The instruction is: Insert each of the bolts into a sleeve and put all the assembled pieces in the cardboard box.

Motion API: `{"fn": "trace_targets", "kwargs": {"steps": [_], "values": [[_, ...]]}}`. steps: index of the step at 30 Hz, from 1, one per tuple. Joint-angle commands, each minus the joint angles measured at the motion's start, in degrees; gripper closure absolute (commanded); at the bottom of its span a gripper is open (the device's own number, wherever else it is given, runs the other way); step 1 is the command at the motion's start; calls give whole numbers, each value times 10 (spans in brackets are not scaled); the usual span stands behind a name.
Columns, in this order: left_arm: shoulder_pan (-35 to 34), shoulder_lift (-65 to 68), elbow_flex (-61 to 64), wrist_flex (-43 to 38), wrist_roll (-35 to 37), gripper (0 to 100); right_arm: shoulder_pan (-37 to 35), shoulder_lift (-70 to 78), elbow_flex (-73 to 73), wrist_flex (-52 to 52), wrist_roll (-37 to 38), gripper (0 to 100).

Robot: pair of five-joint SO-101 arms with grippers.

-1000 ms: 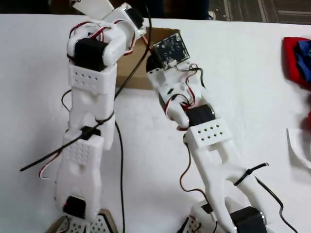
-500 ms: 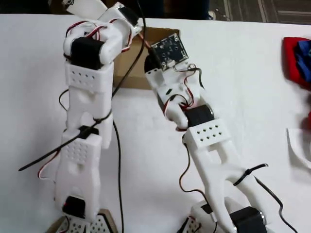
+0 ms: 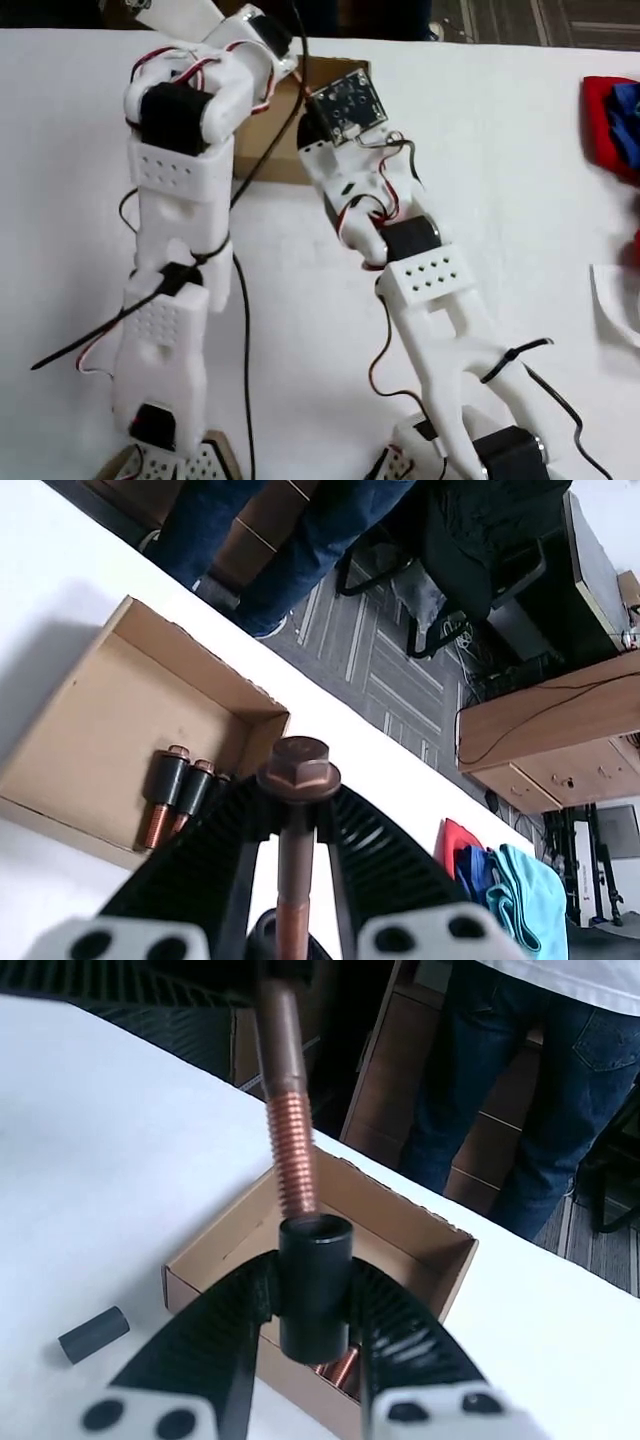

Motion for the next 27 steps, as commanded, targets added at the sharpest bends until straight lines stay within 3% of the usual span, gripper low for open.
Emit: {"fn": "trace_targets", "kwargs": {"steps": [1, 14, 27], "values": [[6, -30, -17, -3, -4, 975, -2, -30, -6, 0, 2, 978], [9, 24, -20, -26, -5, 975, -3, -30, -6, 0, 2, 978], [41, 25, -17, -25, -135, 975, 0, -30, -7, 0, 2, 978]]}}
